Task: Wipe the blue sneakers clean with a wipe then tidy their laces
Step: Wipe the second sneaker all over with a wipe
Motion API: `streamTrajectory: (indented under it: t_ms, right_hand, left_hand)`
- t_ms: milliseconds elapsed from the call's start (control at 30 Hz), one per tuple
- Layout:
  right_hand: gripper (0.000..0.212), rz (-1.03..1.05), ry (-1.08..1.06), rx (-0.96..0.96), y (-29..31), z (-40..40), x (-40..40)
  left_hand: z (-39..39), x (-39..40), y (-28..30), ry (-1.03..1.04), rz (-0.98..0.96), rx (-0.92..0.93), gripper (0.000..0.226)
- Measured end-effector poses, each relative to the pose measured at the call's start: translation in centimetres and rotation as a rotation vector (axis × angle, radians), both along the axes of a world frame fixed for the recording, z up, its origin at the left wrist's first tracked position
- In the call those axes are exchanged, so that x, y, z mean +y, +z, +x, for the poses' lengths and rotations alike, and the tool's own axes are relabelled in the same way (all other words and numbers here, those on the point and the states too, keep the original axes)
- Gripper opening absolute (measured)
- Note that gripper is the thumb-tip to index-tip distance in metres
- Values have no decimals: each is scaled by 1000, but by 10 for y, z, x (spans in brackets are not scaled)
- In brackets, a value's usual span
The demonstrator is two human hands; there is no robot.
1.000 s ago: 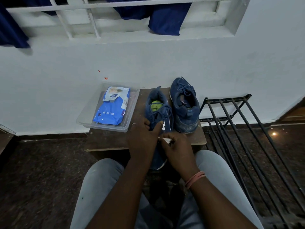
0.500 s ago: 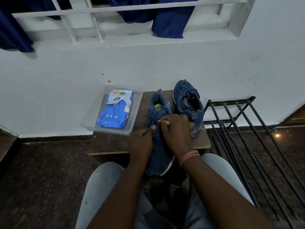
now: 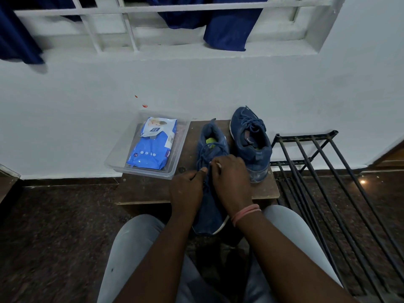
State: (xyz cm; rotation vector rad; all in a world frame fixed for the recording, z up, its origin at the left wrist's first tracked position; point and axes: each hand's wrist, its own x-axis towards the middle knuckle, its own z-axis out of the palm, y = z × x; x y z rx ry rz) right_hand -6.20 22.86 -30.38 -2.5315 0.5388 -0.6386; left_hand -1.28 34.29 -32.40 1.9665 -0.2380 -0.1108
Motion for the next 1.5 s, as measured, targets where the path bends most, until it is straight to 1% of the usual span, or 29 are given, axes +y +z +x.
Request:
streamTrajectory:
  t_ms: [100,233,367,500,600,667,767,833,867,900,967,1000,1033,1067,1100,1167,1233,1300,1333,1367,1400,1433,1500]
  right_hand:
    - [25,102,37,-24,5,-3,5]
    - [15,91,157,82,6,-38,9]
    - [16,138,112,98,4,-33,2]
    - [28,132,55,1,4,-6,5]
    - [28,123,35,-35,6,-1,9]
    - [25,120,83,-10,4,-11,10]
    - [15,127,191,30,0,-34,3]
    - [13,144,197,24,-1,-43,0]
    - [13,154,184,19,-2,-43,1]
    - [13,158,169,17,-1,-39,3]
    - [19,140,127,2,0,-23,6]
    - [23,130,107,-13,1,-13,7]
    - [25,123,88,-22,3,-4,8]
    - [25,114,71,-31,5,2,9]
    - [24,109,62,-38,6,4,12]
    - [22,126,80,-31,5,-5,18]
    - [19,162,149,-7,7,-20,15]
    - [19,188,209,57,9,-33,7]
    - [19,214,204,109,11,-38,4]
    - [19,260,177,150,12,-44,2]
    - [19,324,140,152,12,-50,0]
    - [20,385,98,114,11,-57,-1]
    - [20,468,27,-7,8,-69,0]
  left_hand:
    - [-3,1,2,14,-35,28,56]
    - [-5,-2,4,21,-58,56,54]
    - [-5,-2,4,26,-78,87,52]
    - [-3,2,11,1,-9,102,50]
    - [-4,4,14,-11,17,162,33]
    - [-4,4,12,-27,31,152,28]
    - [-2,0,7,13,-25,128,40]
    - [-1,-1,5,34,28,82,47]
    - [-1,-1,6,32,63,78,46]
    - [0,0,7,24,90,92,42]
    - [0,0,8,-9,117,12,31]
    - [0,1,9,-44,118,-39,26]
    - [1,3,12,-132,113,0,21]
    - [3,4,8,-172,135,-34,18]
    - [4,6,2,-153,161,-93,20]
    - [9,4,-3,-163,130,-112,20]
    - [10,4,0,-123,24,-106,19]
    - [3,2,12,-83,-62,-24,22]
    - [-3,-1,18,-81,-49,26,24]
    - [-2,-2,20,24,3,37,28]
    - [-1,-2,16,78,65,73,31]
    - [-1,-1,15,52,100,159,34]
    - [-4,0,14,24,133,114,42]
